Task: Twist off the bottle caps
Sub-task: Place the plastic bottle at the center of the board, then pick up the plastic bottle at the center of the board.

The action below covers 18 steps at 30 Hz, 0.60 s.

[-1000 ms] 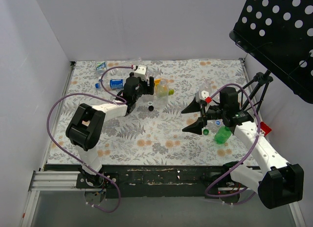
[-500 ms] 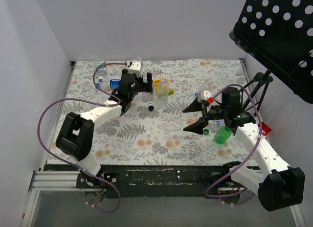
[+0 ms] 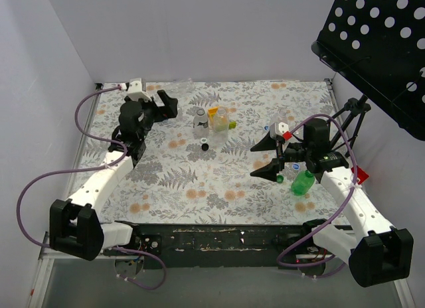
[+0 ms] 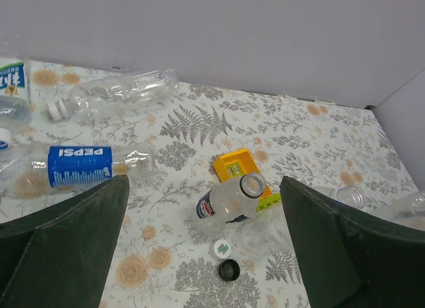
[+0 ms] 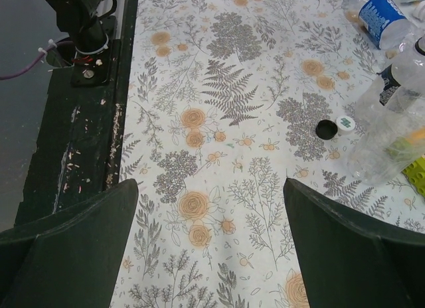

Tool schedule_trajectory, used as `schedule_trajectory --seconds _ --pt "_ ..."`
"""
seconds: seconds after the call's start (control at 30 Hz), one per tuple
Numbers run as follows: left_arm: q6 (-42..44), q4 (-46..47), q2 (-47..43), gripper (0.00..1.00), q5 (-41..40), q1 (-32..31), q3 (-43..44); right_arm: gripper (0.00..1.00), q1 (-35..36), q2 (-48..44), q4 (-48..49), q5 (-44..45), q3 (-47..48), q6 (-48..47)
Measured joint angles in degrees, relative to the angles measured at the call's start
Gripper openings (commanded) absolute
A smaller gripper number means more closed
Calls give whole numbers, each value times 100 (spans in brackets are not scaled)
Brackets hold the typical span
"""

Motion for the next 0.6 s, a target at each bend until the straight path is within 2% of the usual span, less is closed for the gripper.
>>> schedule_trajectory --seconds 0.23,0.6 --pt "-590 -544 -424 98 603 527 -286 98 -57 0 -120 52 0 -46" --pt "-1220 -863 -793 98 1145 929 -669 98 -101 2 -205 83 0 -50"
